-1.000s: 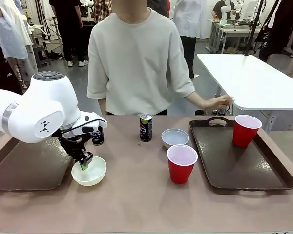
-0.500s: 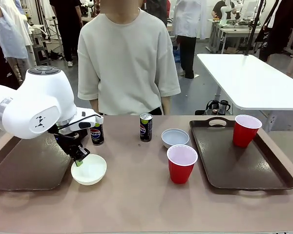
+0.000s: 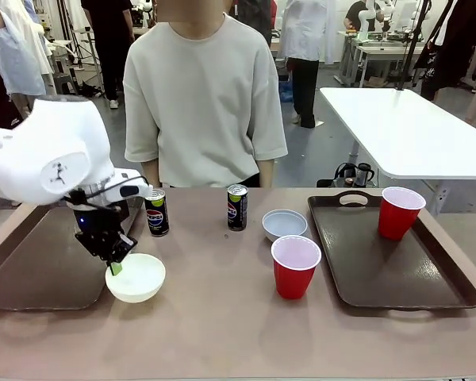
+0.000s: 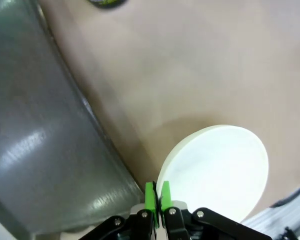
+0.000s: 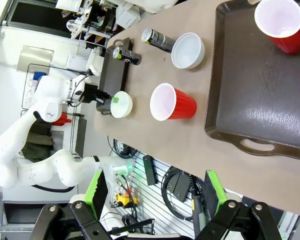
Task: Prepare tableware on both trays.
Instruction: Pick up a Picnic Bowl from the table and place it on a Handle tray.
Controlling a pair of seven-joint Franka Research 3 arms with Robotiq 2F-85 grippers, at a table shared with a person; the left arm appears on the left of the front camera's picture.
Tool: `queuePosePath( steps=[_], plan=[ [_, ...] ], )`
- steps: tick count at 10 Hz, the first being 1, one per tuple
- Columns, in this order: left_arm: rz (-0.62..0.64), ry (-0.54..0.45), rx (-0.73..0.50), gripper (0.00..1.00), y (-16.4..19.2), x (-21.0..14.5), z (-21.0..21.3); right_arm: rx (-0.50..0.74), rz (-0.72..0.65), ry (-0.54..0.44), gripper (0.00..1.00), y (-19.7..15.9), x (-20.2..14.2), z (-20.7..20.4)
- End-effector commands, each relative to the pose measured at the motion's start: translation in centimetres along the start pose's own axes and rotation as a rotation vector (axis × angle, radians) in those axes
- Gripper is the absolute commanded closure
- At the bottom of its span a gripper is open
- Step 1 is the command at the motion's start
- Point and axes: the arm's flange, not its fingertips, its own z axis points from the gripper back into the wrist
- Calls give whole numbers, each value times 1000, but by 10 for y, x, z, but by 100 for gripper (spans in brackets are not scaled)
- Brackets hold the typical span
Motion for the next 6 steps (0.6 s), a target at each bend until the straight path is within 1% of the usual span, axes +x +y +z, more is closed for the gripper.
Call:
queuePosePath(
  steps=[1,3,4,5,6],
  plan=[
    [104,-66,-44,100,1,-14,65,32,19,-8,0,-1,2,-2],
    [126,-134,-59,100,1,-23,110,32,19,-8,0,-1,2,-2],
    [134,-151,-43,100,-1,-25,122,32,19,-8,0,-1,2,-2],
    [207,-128,-74,100,-5,-29,130,32,19,-8,0,-1,2,-2],
    [94,-144,-60,100,1,-24,121,32,19,-8,0,-1,2,-2]
  ],
)
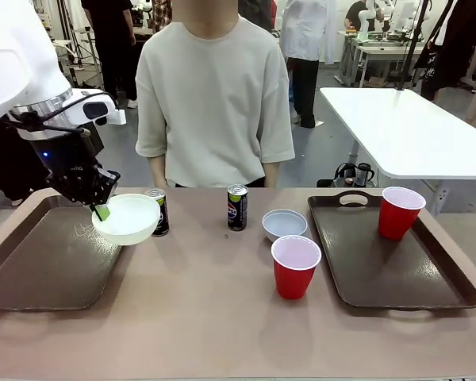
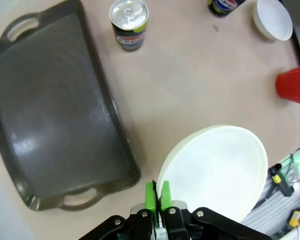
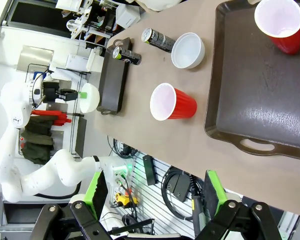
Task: Prepare tableware on both trays.
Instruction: Pick up a Picnic Bowl from the table and place it on a Handle tray.
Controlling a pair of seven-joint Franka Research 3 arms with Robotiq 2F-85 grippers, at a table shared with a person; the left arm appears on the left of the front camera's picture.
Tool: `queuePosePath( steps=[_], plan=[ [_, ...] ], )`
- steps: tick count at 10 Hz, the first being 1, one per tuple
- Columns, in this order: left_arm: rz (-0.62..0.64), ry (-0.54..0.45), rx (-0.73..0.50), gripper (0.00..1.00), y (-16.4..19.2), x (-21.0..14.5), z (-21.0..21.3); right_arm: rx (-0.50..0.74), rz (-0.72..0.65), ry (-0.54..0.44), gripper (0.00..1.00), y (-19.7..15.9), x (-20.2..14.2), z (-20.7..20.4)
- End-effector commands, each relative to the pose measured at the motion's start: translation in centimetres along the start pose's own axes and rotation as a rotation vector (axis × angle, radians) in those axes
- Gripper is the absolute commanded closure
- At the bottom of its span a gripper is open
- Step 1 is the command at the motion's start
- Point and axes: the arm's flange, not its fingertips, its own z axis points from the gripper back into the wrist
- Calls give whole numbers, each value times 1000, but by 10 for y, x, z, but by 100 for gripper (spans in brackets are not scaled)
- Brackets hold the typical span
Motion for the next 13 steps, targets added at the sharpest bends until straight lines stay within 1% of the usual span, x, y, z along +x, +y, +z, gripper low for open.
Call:
queuePosePath(
  steps=[1,2,3,4,5,7,8,10,11,12,13],
  plan=[
    [-32,17,-1,100,3,4,-17,32,19,-8,0,-1,2,-2],
    [-32,17,-1,100,3,4,-17,32,19,-8,0,-1,2,-2],
    [-6,10,0,96,1,1,-5,32,19,-8,0,-1,2,-2],
    [5,-32,14,96,29,5,3,32,19,-8,0,-1,2,-2],
    [44,-29,34,96,51,8,6,32,19,-8,0,-1,2,-2],
    [75,-28,79,96,88,12,9,32,19,-8,0,-1,2,-2],
    [113,-32,117,96,111,19,10,32,19,-8,0,-1,2,-2],
    [164,-58,146,96,139,29,9,32,19,-8,0,-1,2,-2],
    [188,-84,155,96,144,32,8,32,19,-8,0,-1,2,-2],
    [153,-37,121,96,137,17,11,32,19,-8,0,-1,2,-2],
    [153,-37,121,96,137,17,11,32,19,-8,0,-1,2,-2]
  ],
)
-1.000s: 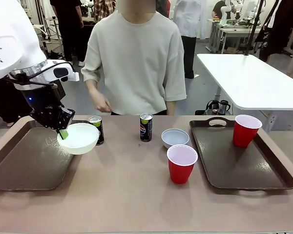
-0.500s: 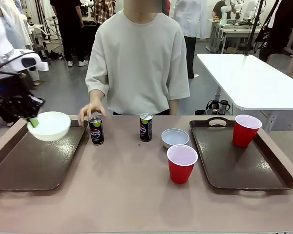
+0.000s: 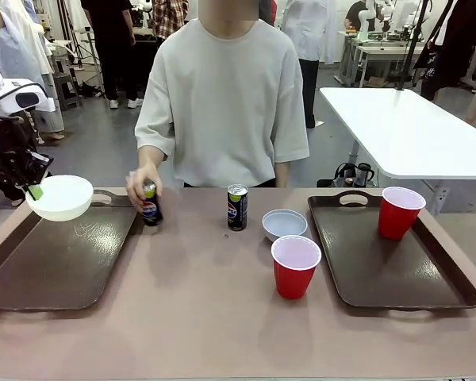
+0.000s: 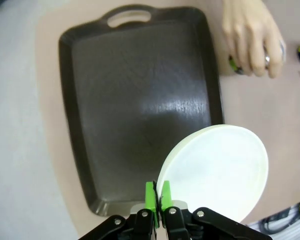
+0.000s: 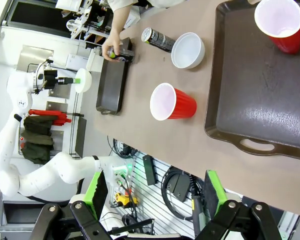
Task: Prepare tableware on both trays.
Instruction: Pick up a Picnic Bowl from the table and place it on a Handle tray.
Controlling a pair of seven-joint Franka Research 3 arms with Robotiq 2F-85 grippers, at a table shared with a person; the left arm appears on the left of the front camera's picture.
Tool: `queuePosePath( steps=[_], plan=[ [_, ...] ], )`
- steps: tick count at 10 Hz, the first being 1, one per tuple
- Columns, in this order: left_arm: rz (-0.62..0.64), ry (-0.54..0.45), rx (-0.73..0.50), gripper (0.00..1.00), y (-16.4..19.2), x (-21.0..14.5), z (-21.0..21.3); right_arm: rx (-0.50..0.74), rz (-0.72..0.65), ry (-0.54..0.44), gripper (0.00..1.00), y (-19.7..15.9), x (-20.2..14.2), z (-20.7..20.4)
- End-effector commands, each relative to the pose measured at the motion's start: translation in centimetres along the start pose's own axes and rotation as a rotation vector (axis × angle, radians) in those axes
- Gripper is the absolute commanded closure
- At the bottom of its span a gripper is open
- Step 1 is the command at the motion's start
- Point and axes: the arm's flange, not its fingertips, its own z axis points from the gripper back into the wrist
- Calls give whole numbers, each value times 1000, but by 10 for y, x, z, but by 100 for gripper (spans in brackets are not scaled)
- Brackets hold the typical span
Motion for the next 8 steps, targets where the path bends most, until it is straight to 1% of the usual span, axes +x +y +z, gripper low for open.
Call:
queuePosePath(
  steps=[1,2,3,4,5,6,8],
  plan=[
    [-9,9,-8,96,-5,-7,3,32,19,-9,0,-1,2,-2],
    [0,0,0,96,0,0,0,32,19,-9,0,-1,2,-2],
    [-39,37,-41,96,13,-27,2,32,19,-9,0,-1,2,-2],
    [-78,39,-64,96,28,-65,16,32,19,-9,0,-1,2,-2],
    [-63,45,-56,96,37,-83,18,32,19,-9,0,-1,2,-2],
    [-59,45,-41,96,39,-87,20,32,19,-9,0,-1,2,-2],
    [-52,62,-30,96,36,-81,13,32,19,-9,0,-1,2,-2]
  ],
)
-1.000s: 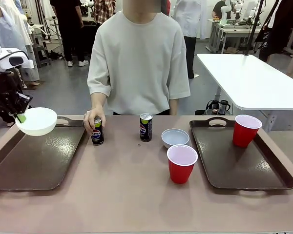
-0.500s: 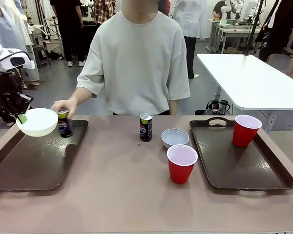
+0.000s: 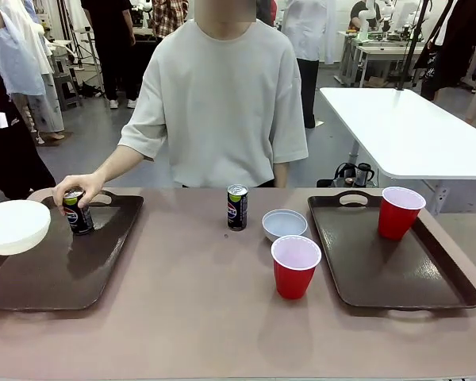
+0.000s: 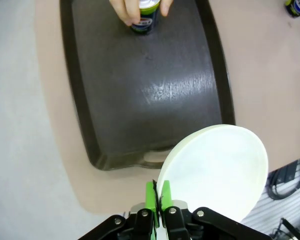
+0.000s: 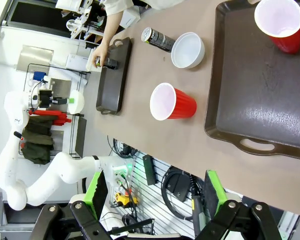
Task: Prepare tableware on both trays.
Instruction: Pick up a Picnic Bowl from the table and place it on a Handle tray.
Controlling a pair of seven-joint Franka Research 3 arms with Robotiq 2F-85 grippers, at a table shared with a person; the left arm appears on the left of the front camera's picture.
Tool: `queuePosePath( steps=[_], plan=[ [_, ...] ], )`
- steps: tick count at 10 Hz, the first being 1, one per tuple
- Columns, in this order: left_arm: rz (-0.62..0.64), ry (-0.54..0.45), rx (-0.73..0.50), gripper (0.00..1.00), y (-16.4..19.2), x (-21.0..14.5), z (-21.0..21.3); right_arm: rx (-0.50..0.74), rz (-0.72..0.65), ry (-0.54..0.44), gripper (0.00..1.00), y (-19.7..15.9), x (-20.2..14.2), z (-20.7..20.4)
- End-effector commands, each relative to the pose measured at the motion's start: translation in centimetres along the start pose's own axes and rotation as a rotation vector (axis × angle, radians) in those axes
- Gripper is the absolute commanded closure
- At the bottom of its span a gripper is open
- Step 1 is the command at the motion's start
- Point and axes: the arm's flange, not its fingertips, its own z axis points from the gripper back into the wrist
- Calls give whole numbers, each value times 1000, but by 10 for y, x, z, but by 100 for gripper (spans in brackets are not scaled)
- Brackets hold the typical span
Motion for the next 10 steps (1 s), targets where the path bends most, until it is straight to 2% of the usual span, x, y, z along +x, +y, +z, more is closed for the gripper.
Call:
queuePosePath(
  steps=[1,3,5,6,10],
  plan=[
    [-5,15,25,96,-3,10,-6,32,19,-10,0,-1,2,-1],
    [-3,24,33,96,-4,13,-13,32,19,-10,0,-1,2,-1],
    [28,15,26,96,-11,35,-40,32,19,-10,0,-1,2,-1],
    [50,-16,29,96,-13,47,-63,32,19,-10,0,-1,2,-1],
    [108,8,-41,96,-11,70,-143,32,19,-10,0,-1,2,-1]
  ],
)
